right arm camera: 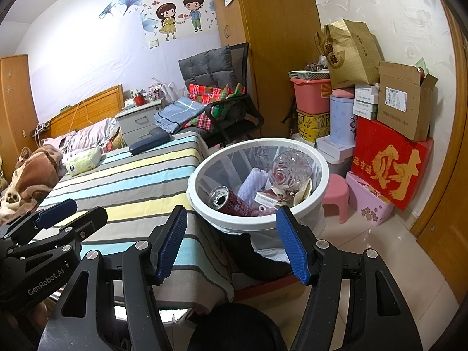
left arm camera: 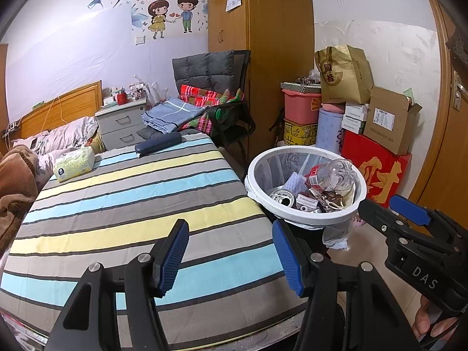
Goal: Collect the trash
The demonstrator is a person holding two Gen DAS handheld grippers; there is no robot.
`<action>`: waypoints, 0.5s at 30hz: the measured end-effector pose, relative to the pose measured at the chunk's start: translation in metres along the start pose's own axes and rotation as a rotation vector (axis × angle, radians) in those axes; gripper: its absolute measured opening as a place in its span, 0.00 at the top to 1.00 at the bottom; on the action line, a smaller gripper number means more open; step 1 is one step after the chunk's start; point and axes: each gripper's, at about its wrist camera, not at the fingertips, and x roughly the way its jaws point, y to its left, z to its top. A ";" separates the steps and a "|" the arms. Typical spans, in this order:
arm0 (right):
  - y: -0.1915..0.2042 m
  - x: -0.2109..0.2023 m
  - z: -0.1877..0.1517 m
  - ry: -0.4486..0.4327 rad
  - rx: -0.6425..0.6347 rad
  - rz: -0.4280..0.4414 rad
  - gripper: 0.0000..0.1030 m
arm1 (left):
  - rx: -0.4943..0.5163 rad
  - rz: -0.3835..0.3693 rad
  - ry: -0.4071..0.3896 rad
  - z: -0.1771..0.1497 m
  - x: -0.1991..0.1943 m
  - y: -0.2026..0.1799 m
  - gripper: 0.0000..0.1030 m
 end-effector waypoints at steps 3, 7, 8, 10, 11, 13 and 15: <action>0.000 0.000 0.000 0.000 0.001 0.002 0.37 | 0.000 0.001 0.001 0.000 0.000 0.000 0.43; 0.000 0.000 0.000 0.002 0.002 0.000 0.37 | 0.001 -0.001 0.001 0.000 0.000 0.000 0.43; 0.000 0.000 0.000 0.004 0.002 -0.001 0.37 | 0.000 -0.004 0.000 0.000 0.000 0.000 0.43; 0.001 0.000 0.000 0.003 0.002 0.000 0.37 | 0.000 -0.003 0.000 -0.001 0.000 0.000 0.43; 0.001 0.000 0.000 0.003 0.002 0.000 0.37 | -0.001 -0.003 -0.001 -0.001 0.000 0.000 0.43; 0.001 0.000 0.000 0.002 0.002 0.001 0.37 | -0.005 -0.003 0.004 -0.001 0.001 0.000 0.43; 0.002 0.000 0.000 0.001 0.002 0.001 0.37 | -0.010 -0.002 0.003 -0.001 0.001 0.001 0.43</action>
